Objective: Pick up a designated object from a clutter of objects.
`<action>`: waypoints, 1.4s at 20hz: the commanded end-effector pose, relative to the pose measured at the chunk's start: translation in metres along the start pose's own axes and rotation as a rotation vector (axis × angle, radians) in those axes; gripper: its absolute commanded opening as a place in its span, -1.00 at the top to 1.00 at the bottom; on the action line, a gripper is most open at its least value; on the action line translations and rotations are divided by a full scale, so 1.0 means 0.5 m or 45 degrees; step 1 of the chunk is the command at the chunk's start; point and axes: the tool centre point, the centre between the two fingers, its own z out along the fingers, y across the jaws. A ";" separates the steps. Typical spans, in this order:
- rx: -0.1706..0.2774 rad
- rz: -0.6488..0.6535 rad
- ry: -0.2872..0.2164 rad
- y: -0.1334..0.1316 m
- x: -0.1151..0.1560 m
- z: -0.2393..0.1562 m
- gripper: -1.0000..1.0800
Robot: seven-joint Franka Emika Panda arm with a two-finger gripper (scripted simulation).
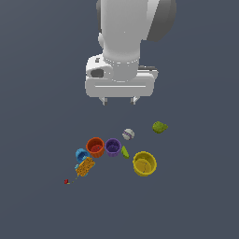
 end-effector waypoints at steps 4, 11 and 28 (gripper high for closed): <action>0.003 0.000 -0.003 -0.008 0.001 0.000 -0.23; 0.008 0.001 -0.009 -0.019 0.003 0.001 -0.23; 0.012 0.300 -0.011 -0.012 0.020 0.067 -0.23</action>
